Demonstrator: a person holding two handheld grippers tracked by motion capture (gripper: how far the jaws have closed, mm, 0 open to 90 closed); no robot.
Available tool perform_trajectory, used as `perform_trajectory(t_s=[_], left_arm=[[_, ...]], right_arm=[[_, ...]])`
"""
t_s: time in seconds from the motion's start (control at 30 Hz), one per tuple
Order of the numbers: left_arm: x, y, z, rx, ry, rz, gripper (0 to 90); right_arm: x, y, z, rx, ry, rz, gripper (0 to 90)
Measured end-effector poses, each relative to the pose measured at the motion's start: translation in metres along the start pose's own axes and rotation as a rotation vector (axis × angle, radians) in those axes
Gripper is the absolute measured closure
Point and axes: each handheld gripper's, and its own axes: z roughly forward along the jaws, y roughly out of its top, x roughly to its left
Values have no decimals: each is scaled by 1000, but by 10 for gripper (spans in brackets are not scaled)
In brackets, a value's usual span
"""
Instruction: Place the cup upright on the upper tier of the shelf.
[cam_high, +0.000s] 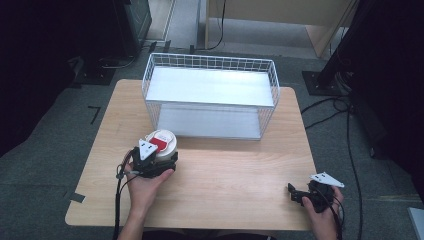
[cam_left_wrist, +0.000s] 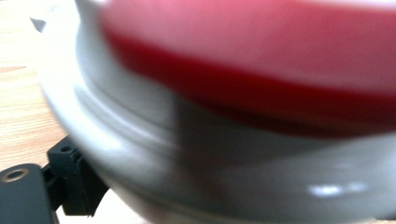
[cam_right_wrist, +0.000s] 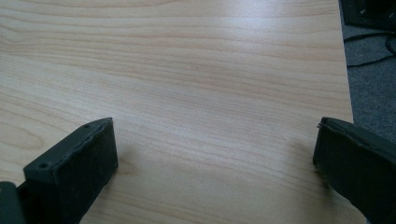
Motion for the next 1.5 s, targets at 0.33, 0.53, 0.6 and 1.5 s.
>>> perform_trajectory(t_s=[0.33,0.53,0.6,1.5], left_arm=[[-4,-1,6,-50,32,-14,60],[-4,-3,6,-72,45,-4,71],[-5,-4,6,-80,51,-1,73],[-3,-5,0,-135,32,15,118]], right_arm=[[0,0,0,0,0,0,0],[0,0,0,0,0,0,0],[0,0,0,0,0,0,0],[0,0,0,0,2,-3,0]])
